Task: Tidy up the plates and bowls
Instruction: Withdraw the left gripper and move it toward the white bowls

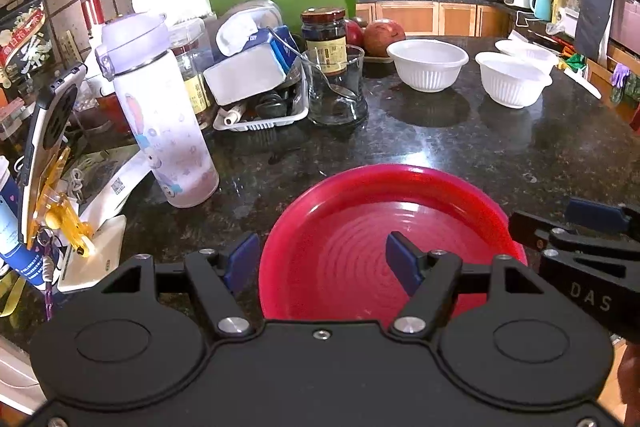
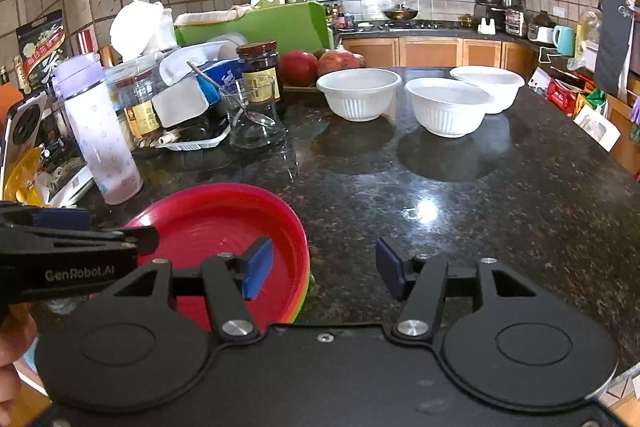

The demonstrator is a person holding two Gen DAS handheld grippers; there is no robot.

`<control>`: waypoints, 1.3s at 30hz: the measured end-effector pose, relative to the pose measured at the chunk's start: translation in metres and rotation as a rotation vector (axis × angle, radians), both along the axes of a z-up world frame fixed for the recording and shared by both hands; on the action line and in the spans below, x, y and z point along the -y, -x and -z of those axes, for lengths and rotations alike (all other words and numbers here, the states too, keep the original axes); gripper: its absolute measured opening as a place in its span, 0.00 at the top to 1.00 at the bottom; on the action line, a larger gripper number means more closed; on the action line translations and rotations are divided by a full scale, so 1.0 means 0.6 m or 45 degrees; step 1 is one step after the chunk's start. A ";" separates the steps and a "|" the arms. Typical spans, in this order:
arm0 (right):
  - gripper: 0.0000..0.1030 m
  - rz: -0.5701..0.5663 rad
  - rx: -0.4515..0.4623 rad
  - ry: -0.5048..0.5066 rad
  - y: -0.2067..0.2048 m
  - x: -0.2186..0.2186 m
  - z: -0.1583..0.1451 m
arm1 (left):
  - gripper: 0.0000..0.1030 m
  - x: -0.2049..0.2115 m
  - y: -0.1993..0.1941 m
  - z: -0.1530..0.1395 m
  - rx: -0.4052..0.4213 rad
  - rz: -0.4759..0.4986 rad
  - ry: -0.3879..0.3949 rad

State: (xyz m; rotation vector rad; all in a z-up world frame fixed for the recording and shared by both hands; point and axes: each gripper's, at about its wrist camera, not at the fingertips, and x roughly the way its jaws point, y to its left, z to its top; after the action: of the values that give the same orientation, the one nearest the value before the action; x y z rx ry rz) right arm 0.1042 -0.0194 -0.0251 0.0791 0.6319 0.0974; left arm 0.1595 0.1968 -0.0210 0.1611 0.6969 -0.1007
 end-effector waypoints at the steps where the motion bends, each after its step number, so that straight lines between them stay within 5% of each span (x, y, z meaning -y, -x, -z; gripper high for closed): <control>1: 0.42 0.000 0.003 -0.001 0.002 0.001 0.000 | 0.30 0.001 0.001 -0.001 0.004 -0.004 0.002; 39: 0.42 0.075 0.020 0.003 0.026 0.105 -0.016 | 0.30 0.075 -0.011 -0.021 -0.003 0.071 0.050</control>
State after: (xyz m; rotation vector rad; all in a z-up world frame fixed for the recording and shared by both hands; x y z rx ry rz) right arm 0.0886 -0.0821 -0.0155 0.0948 0.6139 0.0408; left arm 0.1663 0.1519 -0.0084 0.1431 0.6924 -0.1681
